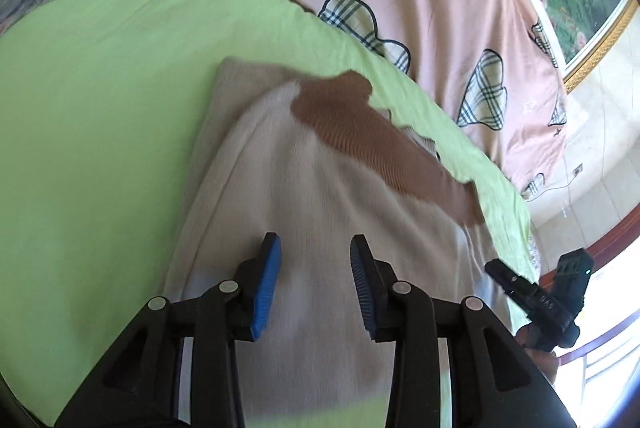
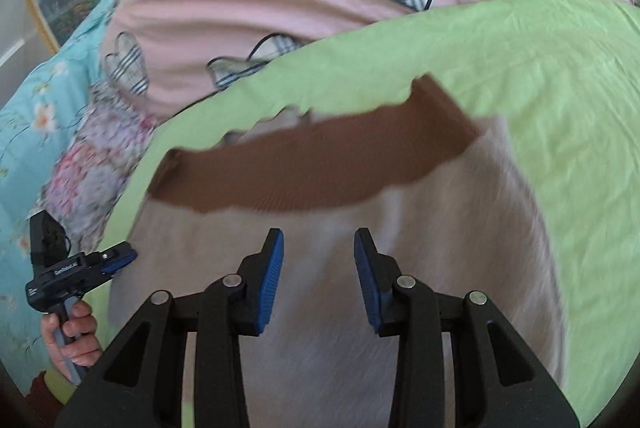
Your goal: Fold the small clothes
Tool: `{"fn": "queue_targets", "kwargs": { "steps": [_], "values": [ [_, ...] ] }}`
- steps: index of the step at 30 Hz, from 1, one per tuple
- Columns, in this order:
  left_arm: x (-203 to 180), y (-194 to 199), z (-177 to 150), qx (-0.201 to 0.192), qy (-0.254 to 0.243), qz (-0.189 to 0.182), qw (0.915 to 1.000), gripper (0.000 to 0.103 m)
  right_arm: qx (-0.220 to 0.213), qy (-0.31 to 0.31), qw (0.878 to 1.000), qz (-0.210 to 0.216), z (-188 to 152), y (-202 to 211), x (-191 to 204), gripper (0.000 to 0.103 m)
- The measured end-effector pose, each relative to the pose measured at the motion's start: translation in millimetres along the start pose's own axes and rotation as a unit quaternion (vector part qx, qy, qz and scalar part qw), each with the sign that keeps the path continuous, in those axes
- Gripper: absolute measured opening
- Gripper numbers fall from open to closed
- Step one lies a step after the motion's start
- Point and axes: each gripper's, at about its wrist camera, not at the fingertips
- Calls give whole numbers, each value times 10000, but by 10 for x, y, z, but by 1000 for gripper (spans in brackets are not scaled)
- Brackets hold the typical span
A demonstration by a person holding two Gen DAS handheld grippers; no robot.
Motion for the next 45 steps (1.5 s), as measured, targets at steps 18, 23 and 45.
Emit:
{"fn": "queue_targets", "kwargs": {
  "steps": [18, 23, 45],
  "values": [
    [77, 553, -994, 188, 711, -181, 9971, 62, -175, -808, 9965, -111, -897, 659, -218, 39],
    [19, 550, -1065, 175, 806, -243, 9963, 65, -208, -713, 9972, 74, -984, 782, -80, 41],
    [332, 194, -578, -477, 1714, -183, 9839, 70, 143, -466, 9977, 481, -1162, 777, 208, 43]
  ]
}}
Point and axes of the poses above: each gripper's, at about its wrist camera, not at the fingertips, and y roughly against the way its jaws point, x to its left, z to its top, and after that the axes turned 15 degrees about -y, right-handed
